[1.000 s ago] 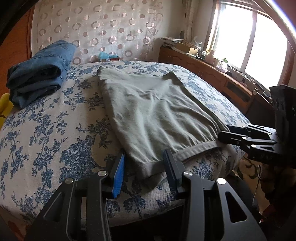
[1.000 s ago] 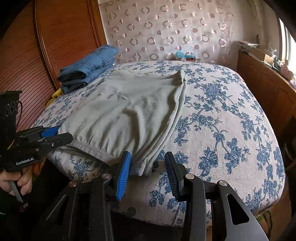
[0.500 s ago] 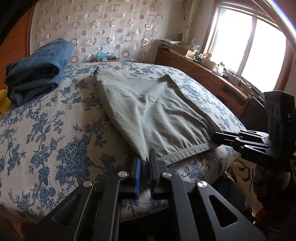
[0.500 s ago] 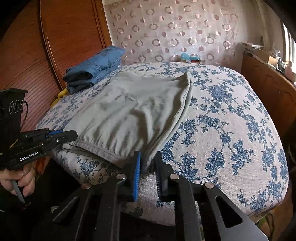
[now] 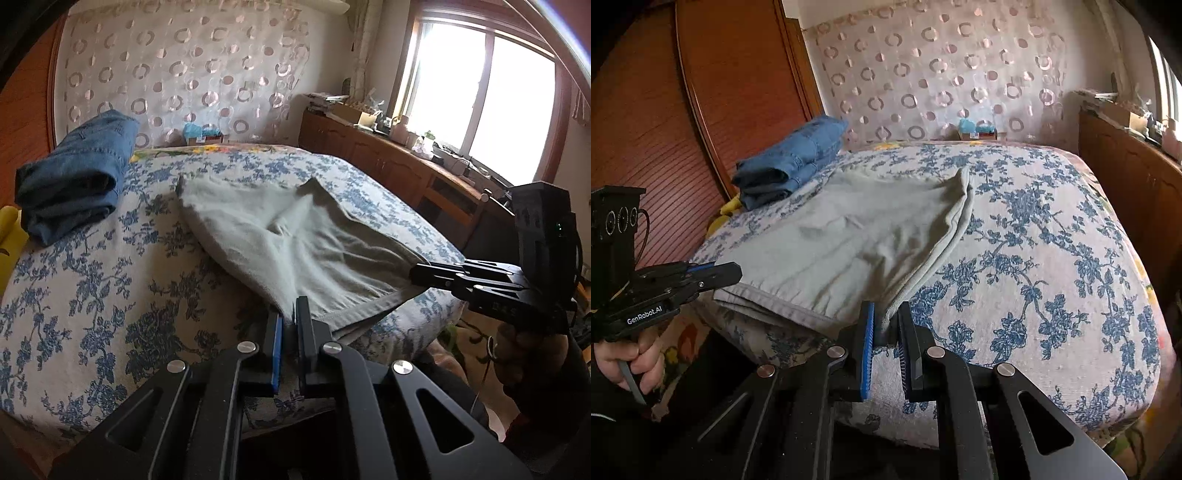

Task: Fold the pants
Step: 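Lift the hem with both grippers and fold it over toward the waistband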

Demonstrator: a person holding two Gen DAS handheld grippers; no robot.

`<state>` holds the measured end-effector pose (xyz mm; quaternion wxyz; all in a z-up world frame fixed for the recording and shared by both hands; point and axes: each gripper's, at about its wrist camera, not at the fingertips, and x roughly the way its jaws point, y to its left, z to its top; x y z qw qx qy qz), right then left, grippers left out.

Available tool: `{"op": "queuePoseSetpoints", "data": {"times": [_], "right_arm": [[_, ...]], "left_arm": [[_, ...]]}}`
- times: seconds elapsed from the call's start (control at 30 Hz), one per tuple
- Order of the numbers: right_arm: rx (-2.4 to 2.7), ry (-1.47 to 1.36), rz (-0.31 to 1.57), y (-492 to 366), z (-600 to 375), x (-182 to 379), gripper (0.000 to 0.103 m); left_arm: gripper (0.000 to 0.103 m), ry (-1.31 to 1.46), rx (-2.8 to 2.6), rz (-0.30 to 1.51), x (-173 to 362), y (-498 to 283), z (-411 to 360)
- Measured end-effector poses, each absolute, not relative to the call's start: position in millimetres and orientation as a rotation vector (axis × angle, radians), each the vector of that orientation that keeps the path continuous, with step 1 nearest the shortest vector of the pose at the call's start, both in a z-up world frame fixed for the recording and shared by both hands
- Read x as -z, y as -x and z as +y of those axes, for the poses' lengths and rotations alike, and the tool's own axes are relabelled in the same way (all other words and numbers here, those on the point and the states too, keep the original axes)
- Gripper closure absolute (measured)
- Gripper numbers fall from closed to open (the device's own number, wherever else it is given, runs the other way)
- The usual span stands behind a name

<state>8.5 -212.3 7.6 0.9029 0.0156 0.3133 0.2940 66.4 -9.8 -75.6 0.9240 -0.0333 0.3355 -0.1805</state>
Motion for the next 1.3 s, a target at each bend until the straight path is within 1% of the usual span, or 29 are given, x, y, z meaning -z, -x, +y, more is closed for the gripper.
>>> {"op": "queuePoseSetpoints", "data": {"times": [0.57, 0.73, 0.83, 1.1, 1.3], "right_arm": [[-0.654, -0.067, 0.548, 15.3, -235.3, -42.0, 0.092], [-0.672, -0.068, 0.506, 26.1, -239.6, -50.9, 0.092], [-0.671, -0.061, 0.489, 25.6, -239.6, -52.3, 0.092], [-0.638, -0.043, 0.502, -16.5, -227.1, -41.2, 0.092], [-0.601, -0.033, 0.522, -58.3, -212.4, -43.5, 0.092]], "left_arm": [[0.096, 0.076, 0.427, 0.568, 20.5, -35.9, -10.9], [0.096, 0.080, 0.437, 0.549, 9.8, -31.6, -10.6], [0.096, 0.079, 0.430, 0.557, 12.9, -36.5, -9.8], [0.096, 0.084, 0.388, 0.610, 30.8, -78.4, -3.8], [0.096, 0.067, 0.351, 0.593, 22.6, -107.3, -2.1]]}}
